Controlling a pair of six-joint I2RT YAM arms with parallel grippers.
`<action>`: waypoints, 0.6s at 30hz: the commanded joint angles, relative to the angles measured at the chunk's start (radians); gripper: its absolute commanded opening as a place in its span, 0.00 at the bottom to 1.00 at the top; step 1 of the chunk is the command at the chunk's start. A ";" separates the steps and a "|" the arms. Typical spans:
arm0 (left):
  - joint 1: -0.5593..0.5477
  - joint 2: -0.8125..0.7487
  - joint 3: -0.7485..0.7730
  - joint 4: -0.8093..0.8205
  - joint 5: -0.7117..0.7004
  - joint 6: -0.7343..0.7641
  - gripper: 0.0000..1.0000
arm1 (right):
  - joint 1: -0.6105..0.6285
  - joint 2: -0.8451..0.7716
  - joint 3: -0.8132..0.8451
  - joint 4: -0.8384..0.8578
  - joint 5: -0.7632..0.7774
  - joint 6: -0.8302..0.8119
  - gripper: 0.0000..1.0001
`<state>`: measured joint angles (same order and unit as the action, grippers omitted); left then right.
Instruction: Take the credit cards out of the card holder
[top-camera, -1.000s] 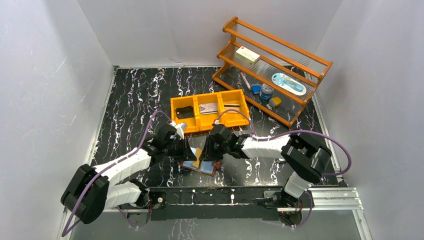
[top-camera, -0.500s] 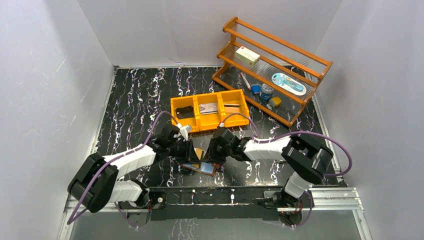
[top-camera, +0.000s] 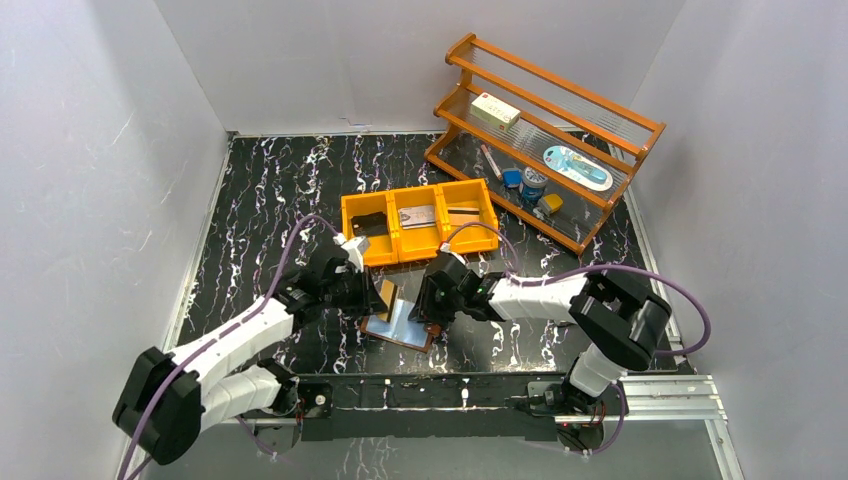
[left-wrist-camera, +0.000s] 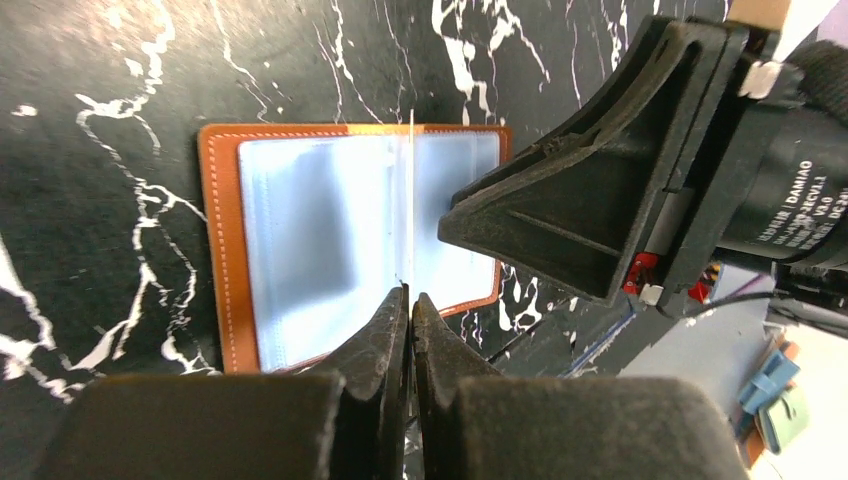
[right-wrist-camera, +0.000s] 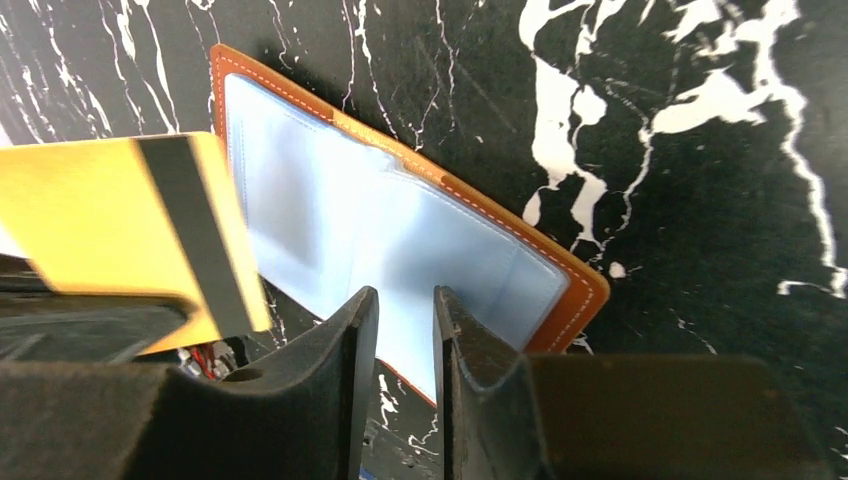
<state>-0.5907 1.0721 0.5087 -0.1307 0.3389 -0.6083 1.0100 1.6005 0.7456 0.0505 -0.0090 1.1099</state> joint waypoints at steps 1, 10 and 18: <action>0.009 -0.103 0.055 -0.113 -0.139 0.012 0.00 | -0.002 -0.060 0.051 -0.090 0.065 -0.100 0.38; 0.010 -0.263 0.105 -0.294 -0.470 -0.032 0.00 | -0.001 0.004 0.197 -0.019 -0.129 -0.194 0.40; 0.011 -0.325 0.101 -0.348 -0.527 -0.039 0.00 | 0.004 0.163 0.236 -0.027 -0.159 -0.158 0.41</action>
<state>-0.5842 0.7547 0.5831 -0.4332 -0.1436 -0.6437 1.0100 1.6932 0.9569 0.0330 -0.1432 0.9474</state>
